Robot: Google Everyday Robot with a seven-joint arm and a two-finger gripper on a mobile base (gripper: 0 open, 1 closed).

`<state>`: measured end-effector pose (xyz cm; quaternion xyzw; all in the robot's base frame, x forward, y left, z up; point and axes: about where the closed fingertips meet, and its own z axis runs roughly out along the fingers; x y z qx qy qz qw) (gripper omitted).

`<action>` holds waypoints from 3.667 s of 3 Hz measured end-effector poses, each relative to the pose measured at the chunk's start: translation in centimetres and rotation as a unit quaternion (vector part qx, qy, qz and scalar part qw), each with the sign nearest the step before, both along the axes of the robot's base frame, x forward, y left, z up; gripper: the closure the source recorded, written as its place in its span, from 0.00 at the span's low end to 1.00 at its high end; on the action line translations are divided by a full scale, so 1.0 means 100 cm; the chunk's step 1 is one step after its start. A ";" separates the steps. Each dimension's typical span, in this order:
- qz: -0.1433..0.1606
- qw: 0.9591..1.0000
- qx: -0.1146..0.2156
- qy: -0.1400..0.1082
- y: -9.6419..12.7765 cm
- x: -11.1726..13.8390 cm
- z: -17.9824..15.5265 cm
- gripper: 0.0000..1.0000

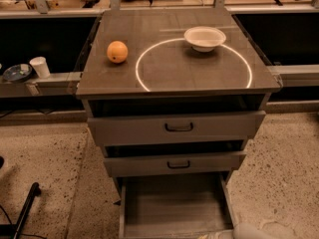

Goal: Close bottom drawer

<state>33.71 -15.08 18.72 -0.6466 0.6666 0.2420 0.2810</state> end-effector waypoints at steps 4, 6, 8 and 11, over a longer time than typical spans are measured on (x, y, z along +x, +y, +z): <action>-0.074 0.995 -0.048 -0.051 -0.102 0.014 -0.034 1.00; -0.099 0.992 -0.027 -0.080 -0.096 0.045 -0.058 1.00; -0.088 0.988 0.030 -0.123 -0.060 0.094 -0.052 1.00; -0.085 0.980 0.069 -0.163 -0.044 0.187 -0.038 1.00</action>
Offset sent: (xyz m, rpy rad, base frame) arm -0.0031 -0.0982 0.0092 -0.0819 -0.0918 -0.0948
